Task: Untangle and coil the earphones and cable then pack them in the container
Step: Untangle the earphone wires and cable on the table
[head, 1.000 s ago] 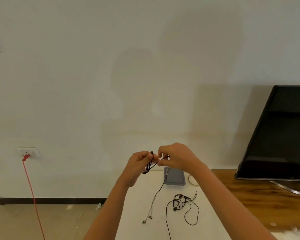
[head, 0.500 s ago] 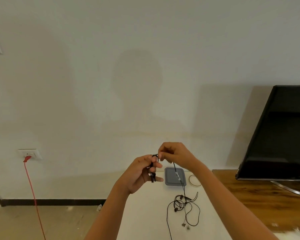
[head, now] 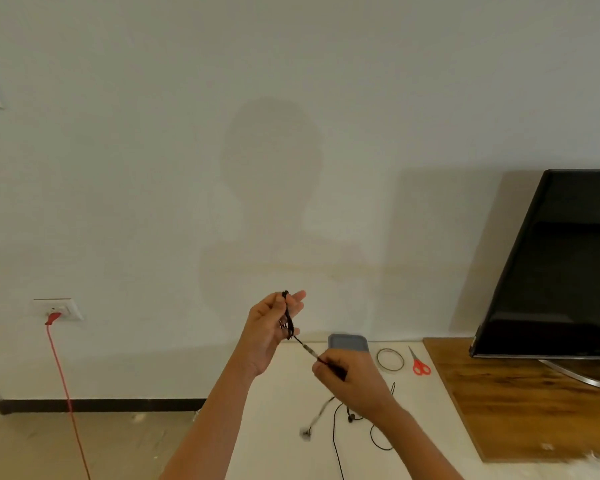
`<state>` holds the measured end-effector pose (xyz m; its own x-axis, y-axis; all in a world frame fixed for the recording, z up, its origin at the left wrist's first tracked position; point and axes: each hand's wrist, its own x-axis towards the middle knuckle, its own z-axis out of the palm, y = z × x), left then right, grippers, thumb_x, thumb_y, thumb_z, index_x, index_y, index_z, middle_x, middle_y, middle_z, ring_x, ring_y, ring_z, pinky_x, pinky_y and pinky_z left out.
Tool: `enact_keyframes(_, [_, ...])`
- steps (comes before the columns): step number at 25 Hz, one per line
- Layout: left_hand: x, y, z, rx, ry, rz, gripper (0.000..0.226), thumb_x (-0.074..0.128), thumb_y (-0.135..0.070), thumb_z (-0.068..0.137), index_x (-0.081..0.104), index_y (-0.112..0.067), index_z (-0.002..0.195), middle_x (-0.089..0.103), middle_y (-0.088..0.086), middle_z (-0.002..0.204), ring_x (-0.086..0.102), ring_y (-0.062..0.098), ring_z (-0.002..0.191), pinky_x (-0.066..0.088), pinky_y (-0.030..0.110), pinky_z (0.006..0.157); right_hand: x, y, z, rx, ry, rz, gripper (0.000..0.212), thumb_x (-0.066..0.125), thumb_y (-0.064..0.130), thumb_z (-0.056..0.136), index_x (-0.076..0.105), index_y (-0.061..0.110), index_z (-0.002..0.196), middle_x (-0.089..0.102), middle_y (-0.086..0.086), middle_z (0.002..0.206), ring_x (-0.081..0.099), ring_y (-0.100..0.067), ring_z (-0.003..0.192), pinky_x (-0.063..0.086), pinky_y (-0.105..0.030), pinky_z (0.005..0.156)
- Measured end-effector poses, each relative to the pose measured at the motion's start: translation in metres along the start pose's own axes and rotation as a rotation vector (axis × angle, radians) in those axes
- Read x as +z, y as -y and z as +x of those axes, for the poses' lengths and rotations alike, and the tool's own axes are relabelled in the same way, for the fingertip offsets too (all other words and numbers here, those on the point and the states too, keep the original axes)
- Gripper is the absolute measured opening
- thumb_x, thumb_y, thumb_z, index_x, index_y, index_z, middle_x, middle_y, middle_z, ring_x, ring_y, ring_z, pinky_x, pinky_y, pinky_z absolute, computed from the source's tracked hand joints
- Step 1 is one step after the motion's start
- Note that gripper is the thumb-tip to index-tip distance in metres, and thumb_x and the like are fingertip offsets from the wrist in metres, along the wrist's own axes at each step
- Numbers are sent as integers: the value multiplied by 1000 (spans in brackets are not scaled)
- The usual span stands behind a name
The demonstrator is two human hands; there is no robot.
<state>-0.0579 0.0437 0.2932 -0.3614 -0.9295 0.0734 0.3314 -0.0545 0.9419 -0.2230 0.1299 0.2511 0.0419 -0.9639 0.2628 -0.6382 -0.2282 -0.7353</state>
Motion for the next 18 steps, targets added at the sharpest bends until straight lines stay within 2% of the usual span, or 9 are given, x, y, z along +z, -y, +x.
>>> enact_keyframes(2, [5, 3, -4, -38, 101, 155, 25, 43, -21, 101, 60, -10, 86, 74, -1, 108, 65, 15, 111, 50, 41, 79, -23, 21, 10, -111, -2, -268, 24, 51, 41, 85, 62, 23, 73, 55, 6, 56, 49, -9, 51, 36, -20, 51])
enact_keyframes(3, [9, 4, -7, -53, 174, 204, 25, 44, -23, 101, 60, -10, 85, 74, -2, 96, 68, 13, 96, 49, 38, 74, -34, 31, 18, -158, 15, -378, 24, 51, 41, 85, 63, 23, 75, 56, 7, 55, 48, -10, 50, 35, -21, 51])
enact_keyframes(5, [17, 3, -13, -90, 283, 245, 26, 50, -29, 97, 59, -8, 84, 60, 4, 76, 54, 17, 70, 38, 33, 65, -54, 49, 34, -225, 79, -503, 22, 55, 40, 85, 67, 23, 76, 54, 6, 53, 45, -9, 47, 33, -21, 50])
enact_keyframes(6, [19, 1, -15, -118, 298, 252, 27, 51, -29, 97, 59, -6, 86, 56, 10, 77, 49, 23, 71, 35, 33, 64, -63, 55, 43, -238, 127, -524, 22, 58, 42, 83, 69, 25, 76, 53, 8, 52, 44, -6, 46, 32, -19, 50])
enact_keyframes(8, [19, 0, -16, -175, 313, 260, 25, 47, -23, 99, 63, -7, 89, 63, 15, 83, 60, 33, 87, 39, 35, 67, -80, 62, 60, -233, 206, -520, 19, 67, 48, 77, 70, 29, 75, 53, 14, 52, 46, 1, 46, 35, -16, 51])
enact_keyframes(10, [17, 2, -18, -223, 352, 208, 28, 42, -19, 101, 65, -10, 86, 68, 10, 82, 66, 35, 105, 45, 37, 70, -92, 60, 76, -201, 247, -392, 17, 76, 43, 70, 67, 29, 70, 57, 14, 52, 51, 1, 48, 42, -16, 52])
enact_keyframes(12, [17, 2, -20, -245, 382, 77, 31, 41, -20, 101, 66, -10, 85, 66, 7, 75, 66, 37, 107, 53, 45, 76, -96, 50, 85, -166, 289, -156, 13, 80, 30, 70, 68, 24, 69, 65, 6, 57, 56, -2, 52, 45, -16, 54])
enact_keyframes(15, [20, -1, -22, -205, 380, -168, 26, 50, -27, 92, 67, -11, 82, 58, 2, 66, 69, 29, 98, 52, 64, 83, -84, 27, 83, -73, 299, 225, 9, 71, 14, 82, 72, 18, 74, 65, -5, 63, 54, -10, 57, 44, -18, 54])
enact_keyframes(18, [20, -3, -20, -103, 334, -435, 26, 48, -24, 94, 65, -11, 80, 63, 1, 71, 67, 29, 107, 48, 70, 80, -51, 4, 62, -11, 244, 517, 25, 55, 6, 93, 69, 16, 75, 55, 4, 56, 45, -6, 50, 38, -18, 52])
